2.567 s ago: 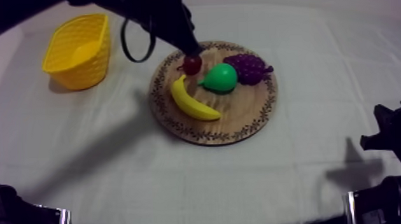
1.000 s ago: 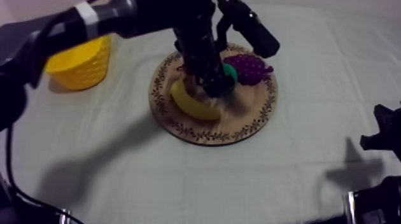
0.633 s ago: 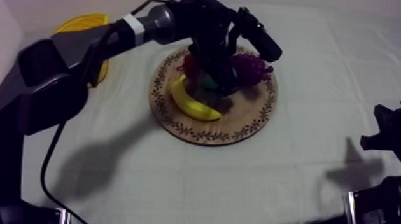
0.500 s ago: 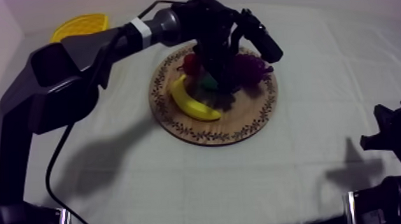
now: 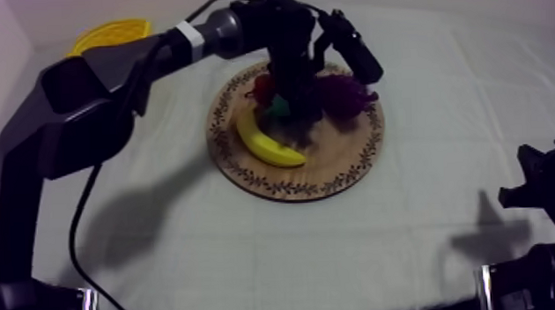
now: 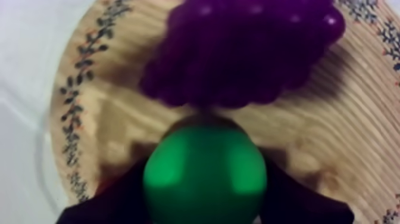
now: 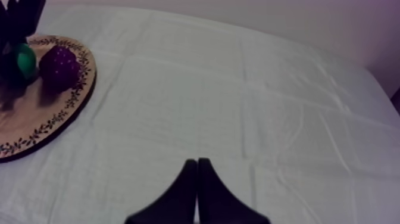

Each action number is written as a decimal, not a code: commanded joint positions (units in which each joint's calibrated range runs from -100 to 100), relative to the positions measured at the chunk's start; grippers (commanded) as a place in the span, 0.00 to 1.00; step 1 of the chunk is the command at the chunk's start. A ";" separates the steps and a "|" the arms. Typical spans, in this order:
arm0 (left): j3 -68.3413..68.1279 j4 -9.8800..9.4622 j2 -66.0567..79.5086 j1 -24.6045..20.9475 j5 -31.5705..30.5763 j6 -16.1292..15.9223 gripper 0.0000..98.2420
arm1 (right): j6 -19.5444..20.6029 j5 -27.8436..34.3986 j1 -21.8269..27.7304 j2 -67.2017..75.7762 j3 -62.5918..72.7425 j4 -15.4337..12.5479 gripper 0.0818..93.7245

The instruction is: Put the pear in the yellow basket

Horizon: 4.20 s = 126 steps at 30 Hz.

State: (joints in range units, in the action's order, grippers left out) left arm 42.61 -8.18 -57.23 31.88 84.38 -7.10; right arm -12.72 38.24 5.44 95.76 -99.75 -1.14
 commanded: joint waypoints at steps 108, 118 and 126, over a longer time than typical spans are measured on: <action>-130.04 -25.10 125.27 -33.87 -73.59 41.95 0.00 | 0.01 -0.01 -0.01 -0.01 -0.03 0.00 0.00; -137.77 -24.22 143.02 -32.32 -68.46 46.60 0.00 | 0.00 -0.01 0.00 -0.01 -0.03 0.00 0.00; -142.15 1.09 153.72 -33.01 -60.32 18.89 0.00 | 0.00 -0.01 -0.01 -0.01 -0.03 0.00 0.00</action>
State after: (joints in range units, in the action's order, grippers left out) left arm -99.44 -21.02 93.32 -0.91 20.19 37.83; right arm -12.72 38.24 5.44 95.76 -99.75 -1.14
